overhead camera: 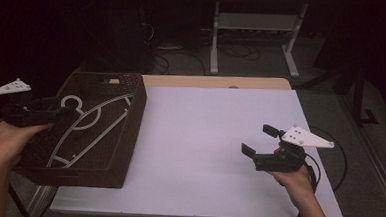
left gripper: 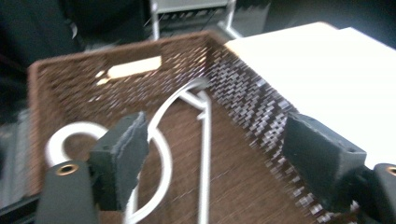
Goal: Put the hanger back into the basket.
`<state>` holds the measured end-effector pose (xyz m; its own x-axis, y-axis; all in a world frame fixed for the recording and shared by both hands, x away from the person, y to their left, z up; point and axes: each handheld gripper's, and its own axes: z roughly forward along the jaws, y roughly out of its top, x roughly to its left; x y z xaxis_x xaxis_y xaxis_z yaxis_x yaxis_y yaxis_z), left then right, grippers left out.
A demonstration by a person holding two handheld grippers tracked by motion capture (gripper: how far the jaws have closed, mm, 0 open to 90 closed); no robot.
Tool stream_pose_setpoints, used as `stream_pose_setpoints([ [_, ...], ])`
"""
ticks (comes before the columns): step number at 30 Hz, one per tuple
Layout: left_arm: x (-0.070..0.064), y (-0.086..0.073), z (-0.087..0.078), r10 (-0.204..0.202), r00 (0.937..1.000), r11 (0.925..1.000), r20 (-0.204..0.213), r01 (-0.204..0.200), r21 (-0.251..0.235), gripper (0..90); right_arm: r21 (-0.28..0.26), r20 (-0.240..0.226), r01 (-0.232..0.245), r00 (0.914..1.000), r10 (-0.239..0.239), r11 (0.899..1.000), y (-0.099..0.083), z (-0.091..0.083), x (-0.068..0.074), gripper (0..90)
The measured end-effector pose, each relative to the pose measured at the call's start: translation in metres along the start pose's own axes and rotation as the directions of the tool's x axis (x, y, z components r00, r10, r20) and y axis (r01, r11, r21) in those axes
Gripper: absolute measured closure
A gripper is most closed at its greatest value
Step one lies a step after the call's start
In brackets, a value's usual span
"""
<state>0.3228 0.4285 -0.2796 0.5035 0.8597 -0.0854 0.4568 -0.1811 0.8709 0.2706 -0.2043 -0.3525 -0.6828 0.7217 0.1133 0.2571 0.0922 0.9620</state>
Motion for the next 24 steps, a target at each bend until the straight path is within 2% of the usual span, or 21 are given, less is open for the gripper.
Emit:
stream_pose_setpoints([
  [1,0.000,0.000,0.000,0.000,1.0000,1.0000,0.000,0.000,0.000,20.1,0.000,0.000,0.000,1.0000,0.000,1.000,0.000,0.000,0.000,3.1],
  [3,-0.014,0.004,0.002,0.009,0.9996,0.9988,0.027,-0.008,-0.049,18.4,-0.008,-0.005,0.011,0.9999,-0.011,1.000,0.005,-0.001,0.000,3.1],
  [6,-0.029,0.007,0.004,0.017,0.9987,0.9956,0.047,-0.013,-0.093,17.7,-0.007,-0.012,0.012,0.9999,-0.012,1.000,0.009,0.000,0.000,3.1],
  [7,-0.029,0.007,0.004,0.017,0.9987,0.9956,0.047,-0.013,-0.093,17.2,-0.007,-0.012,0.012,0.9999,-0.012,1.000,0.009,0.000,0.000,3.1],
  [9,-0.044,0.009,0.005,0.031,0.9976,0.9914,0.062,-0.023,-0.129,17.0,-0.012,-0.019,0.012,0.9997,-0.012,1.000,0.013,0.001,0.001,3.1],
  [10,-0.044,0.009,0.005,0.031,0.9976,0.9914,0.062,-0.023,-0.129,16.8,-0.013,-0.022,0.013,0.9997,-0.014,1.000,0.015,0.001,0.001,3.1],
  [11,-0.053,0.010,0.006,0.044,0.9964,0.9880,0.072,-0.033,-0.151,16.7,-0.016,-0.027,0.014,0.9995,-0.015,1.000,0.016,0.001,0.001,3.1],
  [13,-0.062,0.011,0.007,0.052,0.9951,0.9846,0.084,-0.037,-0.171,16.3,-0.024,-0.032,0.018,0.9993,-0.018,1.000,0.019,0.002,0.002,3.1],
  [14,-0.062,0.011,0.007,0.052,0.9951,0.9846,0.084,-0.037,-0.171,16.2,-0.023,-0.033,0.014,0.9993,-0.015,1.000,0.021,0.002,0.002,3.0],
  [16,-0.076,0.009,0.011,0.058,0.9925,0.9783,0.107,-0.035,-0.204,15.4,-0.023,-0.038,0.018,0.9991,-0.018,1.000,0.024,0.003,0.003,3.0],
  [18,-0.085,0.006,0.017,0.060,0.9892,0.9776,0.134,-0.031,-0.208,14.5,-0.034,-0.039,0.024,0.9989,-0.025,0.999,0.028,0.004,0.003,3.0],
  [21,-0.098,0.002,0.026,0.057,0.9851,0.9723,0.162,-0.018,-0.233,13.7,-0.034,-0.047,0.035,0.9982,-0.037,0.999,0.032,0.006,0.003,3.0],
  [24,-0.112,-0.002,0.035,0.072,0.9807,0.9668,0.182,-0.024,-0.254,11.4,-0.043,-0.056,0.037,0.9977,-0.039,0.998,0.036,0.008,0.004,3.0],
])
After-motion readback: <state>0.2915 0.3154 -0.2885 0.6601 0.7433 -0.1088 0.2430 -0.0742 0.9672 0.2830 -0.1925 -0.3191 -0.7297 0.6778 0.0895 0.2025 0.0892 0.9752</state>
